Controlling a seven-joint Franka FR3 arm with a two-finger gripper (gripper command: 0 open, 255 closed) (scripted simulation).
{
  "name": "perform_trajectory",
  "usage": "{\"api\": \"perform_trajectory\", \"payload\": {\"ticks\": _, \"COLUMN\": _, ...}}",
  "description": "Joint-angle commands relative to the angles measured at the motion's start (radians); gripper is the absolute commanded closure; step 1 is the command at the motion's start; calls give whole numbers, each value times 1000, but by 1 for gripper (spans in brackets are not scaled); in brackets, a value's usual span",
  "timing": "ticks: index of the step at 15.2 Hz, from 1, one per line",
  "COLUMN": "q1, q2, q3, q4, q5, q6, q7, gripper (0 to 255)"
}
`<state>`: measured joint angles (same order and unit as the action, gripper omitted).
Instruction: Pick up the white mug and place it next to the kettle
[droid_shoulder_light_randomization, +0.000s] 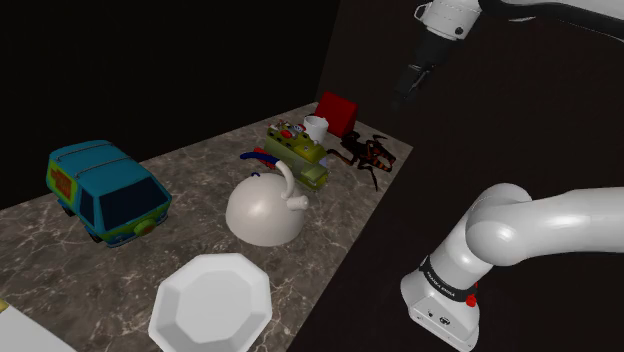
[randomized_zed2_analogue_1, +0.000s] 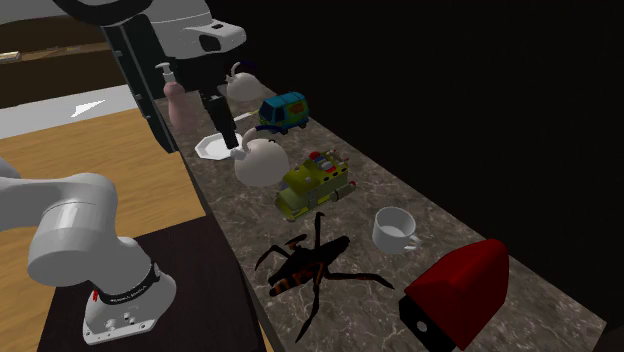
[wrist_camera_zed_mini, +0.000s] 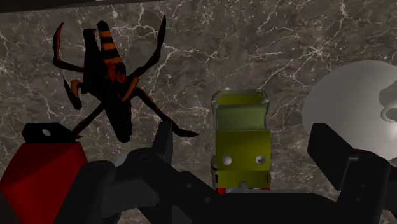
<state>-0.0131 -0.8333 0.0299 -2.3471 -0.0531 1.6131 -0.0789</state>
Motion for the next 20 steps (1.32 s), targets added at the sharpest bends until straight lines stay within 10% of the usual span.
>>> {"api": "perform_trajectory", "payload": {"ticks": 1, "q1": 0, "q2": 0, "q3": 0, "q4": 0, "q5": 0, "q6": 0, "q7": 0, "gripper": 0}}
{"api": "perform_trajectory", "payload": {"ticks": 20, "q1": -29, "q2": 643, "q3": -136, "q4": 168, "q5": -19, "q6": 469, "q7": -158, "gripper": 0}}
